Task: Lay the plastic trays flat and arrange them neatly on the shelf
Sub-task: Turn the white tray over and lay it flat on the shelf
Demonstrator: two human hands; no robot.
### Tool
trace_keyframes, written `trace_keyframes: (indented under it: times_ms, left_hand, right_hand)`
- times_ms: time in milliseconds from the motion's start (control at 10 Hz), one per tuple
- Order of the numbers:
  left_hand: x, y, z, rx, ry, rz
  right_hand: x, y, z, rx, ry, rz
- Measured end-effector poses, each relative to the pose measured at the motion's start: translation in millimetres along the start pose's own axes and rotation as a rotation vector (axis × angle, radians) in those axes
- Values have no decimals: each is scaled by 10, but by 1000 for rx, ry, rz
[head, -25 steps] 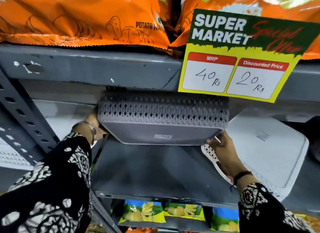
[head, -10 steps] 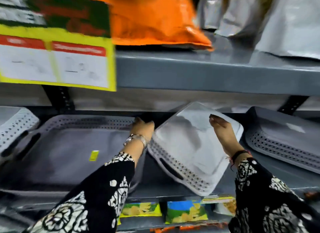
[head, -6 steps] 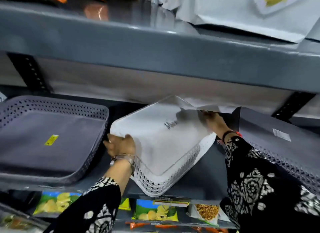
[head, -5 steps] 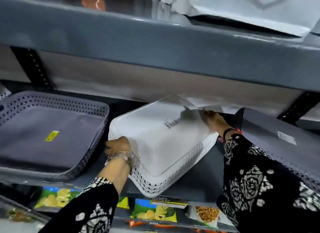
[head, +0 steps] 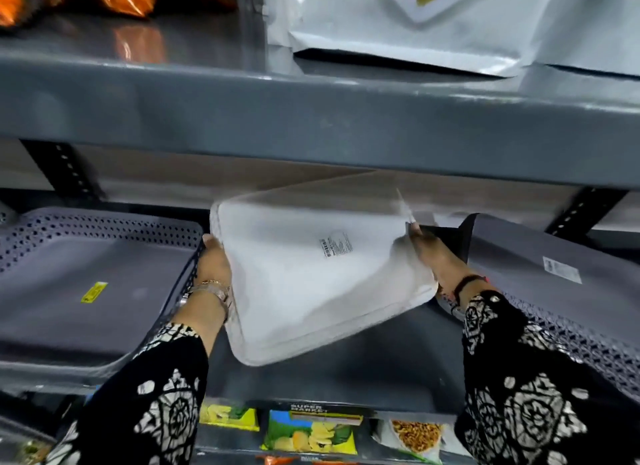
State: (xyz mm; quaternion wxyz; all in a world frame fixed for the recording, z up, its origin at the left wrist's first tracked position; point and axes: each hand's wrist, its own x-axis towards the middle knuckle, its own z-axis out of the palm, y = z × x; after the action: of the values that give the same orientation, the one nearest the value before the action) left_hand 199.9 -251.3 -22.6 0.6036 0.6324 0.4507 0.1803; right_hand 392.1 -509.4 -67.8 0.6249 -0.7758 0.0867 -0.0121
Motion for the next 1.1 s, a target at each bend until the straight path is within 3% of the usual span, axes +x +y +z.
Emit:
trace_keyframes:
  times_ms: [100, 200, 400, 500, 700, 800, 1000, 1100]
  left_hand:
    - [-113, 253, -25, -119, -33, -17]
    - [-210, 439, -78, -421, -79, 18]
    - [-103, 408, -229, -673, -254, 9]
    - [-48, 296, -320, -567, -346, 3]
    - [56, -31, -592, -244, -323, -110]
    - [69, -229, -607, -54, -303, -61]
    - [72, -344, -544, -101, -339, -172]
    - [64, -336, -502, -40, -318, -131]
  right_hand:
    - [-470, -356, -234, -113, -374, -54]
    - [-563, -296, -486, 143, -521, -97]
    - [-782, -98, -651, 587, -470, 143]
    - [-914, -66, -657, 588, -486, 153]
    - [-1114, 88, -646, 542, -586, 211]
    - [-1130, 217, -615, 417, -506, 242]
    - [-1124, 312, -566, 338, -456, 218]
    - [-1144, 304, -537, 360, -453, 220]
